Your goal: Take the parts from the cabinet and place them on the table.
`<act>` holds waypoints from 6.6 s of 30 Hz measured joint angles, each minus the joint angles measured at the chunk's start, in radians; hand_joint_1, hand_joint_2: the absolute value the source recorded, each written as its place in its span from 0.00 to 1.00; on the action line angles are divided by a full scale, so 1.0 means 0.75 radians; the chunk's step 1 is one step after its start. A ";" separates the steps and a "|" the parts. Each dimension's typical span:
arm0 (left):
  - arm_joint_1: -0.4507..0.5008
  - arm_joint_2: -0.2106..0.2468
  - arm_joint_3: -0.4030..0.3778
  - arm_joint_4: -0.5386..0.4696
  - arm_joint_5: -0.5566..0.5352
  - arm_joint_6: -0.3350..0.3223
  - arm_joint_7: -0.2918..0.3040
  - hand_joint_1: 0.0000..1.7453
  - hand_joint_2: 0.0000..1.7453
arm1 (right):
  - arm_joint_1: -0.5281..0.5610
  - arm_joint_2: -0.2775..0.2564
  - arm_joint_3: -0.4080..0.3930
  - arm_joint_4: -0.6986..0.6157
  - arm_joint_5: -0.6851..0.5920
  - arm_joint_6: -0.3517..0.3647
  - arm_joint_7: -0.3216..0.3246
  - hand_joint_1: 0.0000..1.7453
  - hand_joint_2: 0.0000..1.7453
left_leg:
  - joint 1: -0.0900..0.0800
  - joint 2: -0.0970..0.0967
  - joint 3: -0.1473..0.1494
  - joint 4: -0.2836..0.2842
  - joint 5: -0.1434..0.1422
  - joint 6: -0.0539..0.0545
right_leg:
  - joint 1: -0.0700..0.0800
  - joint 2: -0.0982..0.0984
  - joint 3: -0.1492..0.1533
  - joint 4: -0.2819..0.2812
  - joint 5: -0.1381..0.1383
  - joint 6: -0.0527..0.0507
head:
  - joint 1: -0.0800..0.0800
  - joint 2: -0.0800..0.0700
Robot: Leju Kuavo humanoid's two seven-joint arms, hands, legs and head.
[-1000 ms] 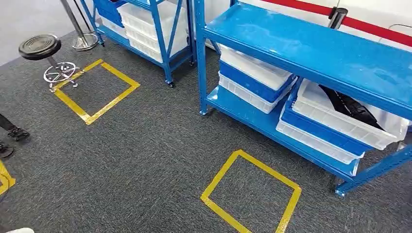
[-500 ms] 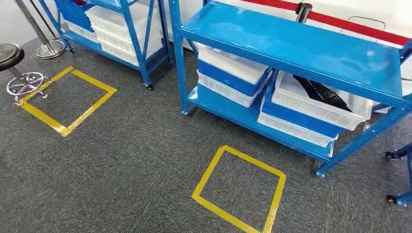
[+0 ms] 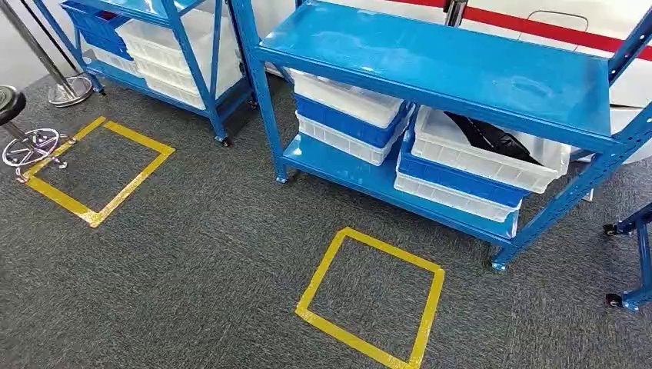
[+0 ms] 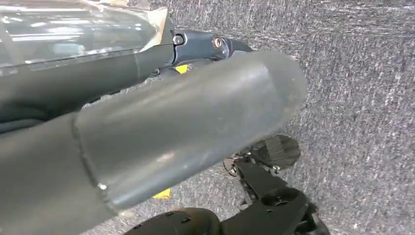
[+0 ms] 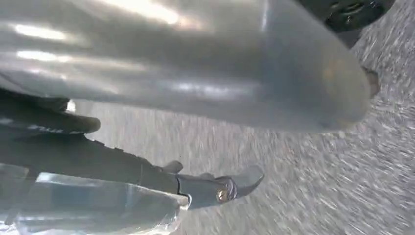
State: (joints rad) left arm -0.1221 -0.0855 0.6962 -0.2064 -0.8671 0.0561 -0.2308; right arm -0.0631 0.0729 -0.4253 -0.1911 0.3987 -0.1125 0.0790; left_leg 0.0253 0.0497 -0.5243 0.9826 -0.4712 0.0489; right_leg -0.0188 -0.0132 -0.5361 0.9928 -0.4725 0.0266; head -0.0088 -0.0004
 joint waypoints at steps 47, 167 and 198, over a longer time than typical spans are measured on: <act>0.001 -0.009 0.001 0.000 -0.003 0.011 -0.032 0.00 0.00 | 0.002 -0.001 0.044 0.000 0.068 -0.017 -0.015 0.00 0.00 | -0.005 0.000 -0.001 -0.003 0.002 -0.073 | 0.001 -0.001 -0.002 0.001 0.003 -0.013 | 0.002 0.000; -0.029 -0.037 -0.025 -0.009 -0.049 0.064 0.069 0.00 0.00 | -0.007 0.021 0.033 -0.003 0.126 -0.043 -0.020 0.00 0.00 | 0.020 -0.056 -0.161 0.438 -0.283 -0.080 | -0.024 0.064 -0.070 0.065 -0.006 -0.008 | -0.005 0.000; -0.026 -0.039 -0.030 -0.009 -0.048 0.099 0.096 0.00 0.00 | -0.015 0.025 0.033 -0.003 0.164 -0.056 -0.016 0.00 0.00 | -0.006 -0.063 -0.182 0.429 -0.241 -0.075 | -0.019 0.012 -0.021 -0.010 0.021 -0.033 | -0.004 0.000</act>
State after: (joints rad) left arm -0.1418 -0.1148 0.6737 -0.2132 -0.9033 0.1301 -0.1587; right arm -0.0742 0.0916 -0.4005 -0.1934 0.5215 -0.1545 0.0668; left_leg 0.0205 0.0021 -0.6610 1.3043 -0.6520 -0.0072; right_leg -0.0330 -0.0045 -0.5518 0.9857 -0.4570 0.0020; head -0.0115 -0.0004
